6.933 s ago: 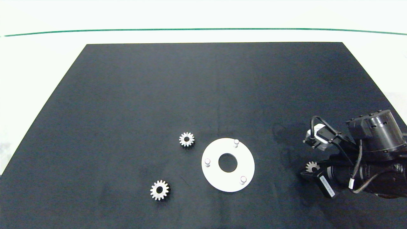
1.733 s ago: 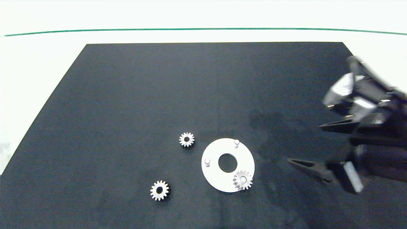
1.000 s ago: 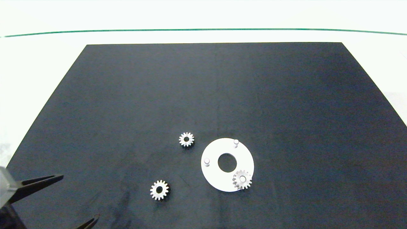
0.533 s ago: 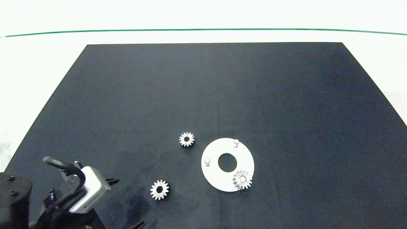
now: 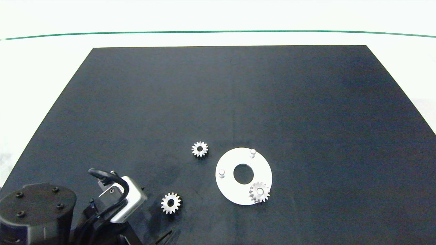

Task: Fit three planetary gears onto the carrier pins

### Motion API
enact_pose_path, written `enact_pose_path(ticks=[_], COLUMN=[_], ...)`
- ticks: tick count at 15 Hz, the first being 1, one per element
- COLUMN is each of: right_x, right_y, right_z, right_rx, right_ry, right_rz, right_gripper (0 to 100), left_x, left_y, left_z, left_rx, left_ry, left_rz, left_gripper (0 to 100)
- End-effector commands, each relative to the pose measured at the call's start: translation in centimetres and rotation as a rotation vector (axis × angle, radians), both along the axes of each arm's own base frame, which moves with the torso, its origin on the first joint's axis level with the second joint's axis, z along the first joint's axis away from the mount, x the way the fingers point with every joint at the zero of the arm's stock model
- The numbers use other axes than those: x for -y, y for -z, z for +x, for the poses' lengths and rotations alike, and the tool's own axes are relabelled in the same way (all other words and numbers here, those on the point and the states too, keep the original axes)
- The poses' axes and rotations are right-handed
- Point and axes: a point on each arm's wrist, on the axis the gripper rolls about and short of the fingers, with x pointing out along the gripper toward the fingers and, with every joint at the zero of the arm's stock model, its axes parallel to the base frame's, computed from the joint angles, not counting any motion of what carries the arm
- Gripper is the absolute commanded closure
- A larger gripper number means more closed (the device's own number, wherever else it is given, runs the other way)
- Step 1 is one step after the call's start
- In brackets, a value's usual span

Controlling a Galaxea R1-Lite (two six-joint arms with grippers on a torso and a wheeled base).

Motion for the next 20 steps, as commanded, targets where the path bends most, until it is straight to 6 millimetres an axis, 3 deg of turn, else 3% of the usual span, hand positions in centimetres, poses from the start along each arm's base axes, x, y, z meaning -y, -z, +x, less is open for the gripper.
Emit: enact_pose_path(ticks=[1, 7, 15, 20], right_x=[-0.1, -0.2, -0.7, -0.7], right_y=[0.1, 0.5, 2.1, 2.0], right_z=[-0.1, 0.2, 0.2, 0.1], right_rx=[-0.001, -0.018, -0.022, -0.018], right_ry=[0.007, 0.01, -0.012, -0.012], right_rz=[-0.001, -0.002, -0.002, -0.002], right_gripper=[0, 0, 0, 0], left_x=[1.2, 2.4, 2.3, 2.1], left_y=[0.9, 2.1, 2.0, 2.3], left_z=[1.2, 2.1, 2.3, 2.4], left_rx=[-0.01, -0.007, 0.001, -0.009], left_ry=[0.002, -0.004, -0.018, -0.029], left_rz=[0.016, 0.022, 0.017, 0.027], left_gripper=[0, 0, 0, 3])
